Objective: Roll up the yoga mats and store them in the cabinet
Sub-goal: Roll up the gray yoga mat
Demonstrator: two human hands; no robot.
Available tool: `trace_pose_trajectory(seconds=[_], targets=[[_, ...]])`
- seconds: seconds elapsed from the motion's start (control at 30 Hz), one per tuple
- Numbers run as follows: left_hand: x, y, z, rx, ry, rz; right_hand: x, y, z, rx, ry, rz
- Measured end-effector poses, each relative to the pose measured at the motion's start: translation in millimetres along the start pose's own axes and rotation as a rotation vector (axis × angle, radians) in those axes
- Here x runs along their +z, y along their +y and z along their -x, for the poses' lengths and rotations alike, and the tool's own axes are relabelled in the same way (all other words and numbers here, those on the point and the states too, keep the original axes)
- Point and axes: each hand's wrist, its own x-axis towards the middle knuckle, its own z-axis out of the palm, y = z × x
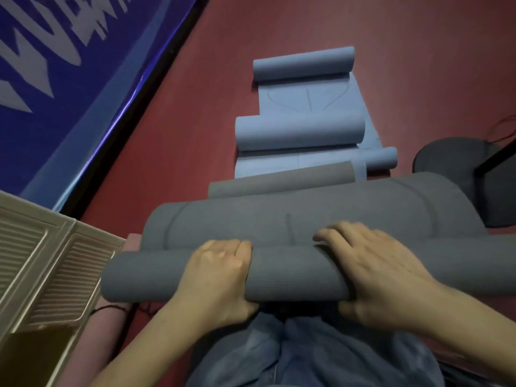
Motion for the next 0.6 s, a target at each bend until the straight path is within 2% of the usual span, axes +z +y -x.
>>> trace_pose_trajectory(seconds=[0.13,0.37,0.47,0.6], targets=[[-3.6,-10.0,-7.1,-0.011,-0.057,0.035,-5.8,-2.9,-6.2,-0.035,0.107,0.002],[-8.2,-4.9,-11.6,-0.057,-0.066,0.033,-8.8,-7.3,-0.7,-0.043,0.031,0.13],[-14.8,-10.7,-17.1,-0.01,-0.083,0.014,-11.4,-7.0,-5.7,-0.027,0.008,0.131],[-19.6,-9.8,-8.5,0.011,-0.006,0.036,-32.4,-4.3,-17.6,-0.011,-0.122,0.1]])
